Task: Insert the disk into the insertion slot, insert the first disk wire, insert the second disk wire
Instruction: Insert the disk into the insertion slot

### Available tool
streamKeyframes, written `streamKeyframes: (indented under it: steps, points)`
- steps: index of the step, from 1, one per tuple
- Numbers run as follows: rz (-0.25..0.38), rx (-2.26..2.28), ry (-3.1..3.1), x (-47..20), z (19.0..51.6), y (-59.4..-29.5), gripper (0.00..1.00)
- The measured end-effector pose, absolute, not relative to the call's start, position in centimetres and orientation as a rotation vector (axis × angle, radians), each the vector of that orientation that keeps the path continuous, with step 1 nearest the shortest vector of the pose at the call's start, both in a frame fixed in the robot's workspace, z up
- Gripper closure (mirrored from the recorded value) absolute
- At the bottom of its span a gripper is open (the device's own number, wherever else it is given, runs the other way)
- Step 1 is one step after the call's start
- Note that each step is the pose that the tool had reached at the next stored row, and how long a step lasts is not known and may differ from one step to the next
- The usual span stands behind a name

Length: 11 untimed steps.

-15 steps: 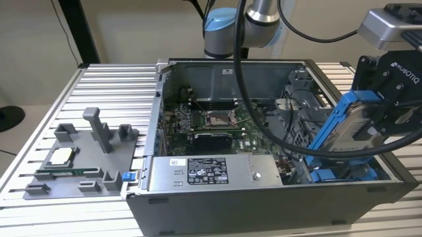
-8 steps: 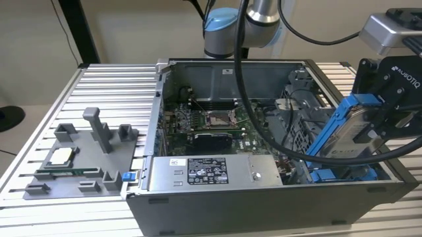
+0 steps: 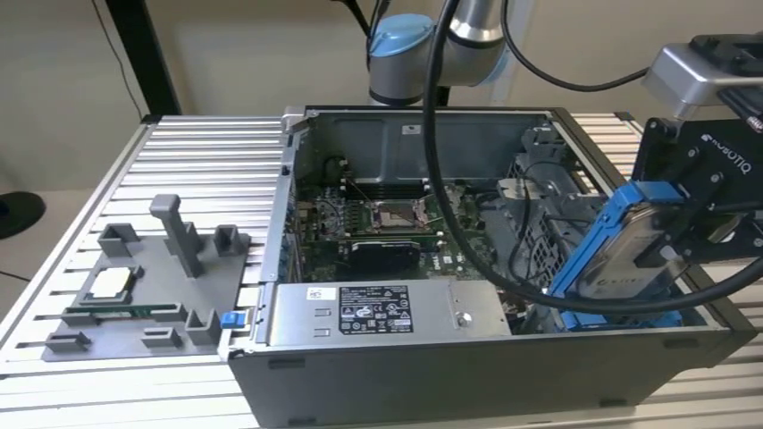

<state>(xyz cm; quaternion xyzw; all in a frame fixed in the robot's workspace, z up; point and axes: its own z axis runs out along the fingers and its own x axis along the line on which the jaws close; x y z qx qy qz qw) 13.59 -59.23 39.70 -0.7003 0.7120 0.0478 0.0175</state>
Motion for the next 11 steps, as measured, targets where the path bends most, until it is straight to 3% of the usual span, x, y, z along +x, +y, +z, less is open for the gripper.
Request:
streamKeyframes:
  steps: [11]
  points:
    - [0.149,-2.176,2.212,13.6,37.7,-59.2,1.0]
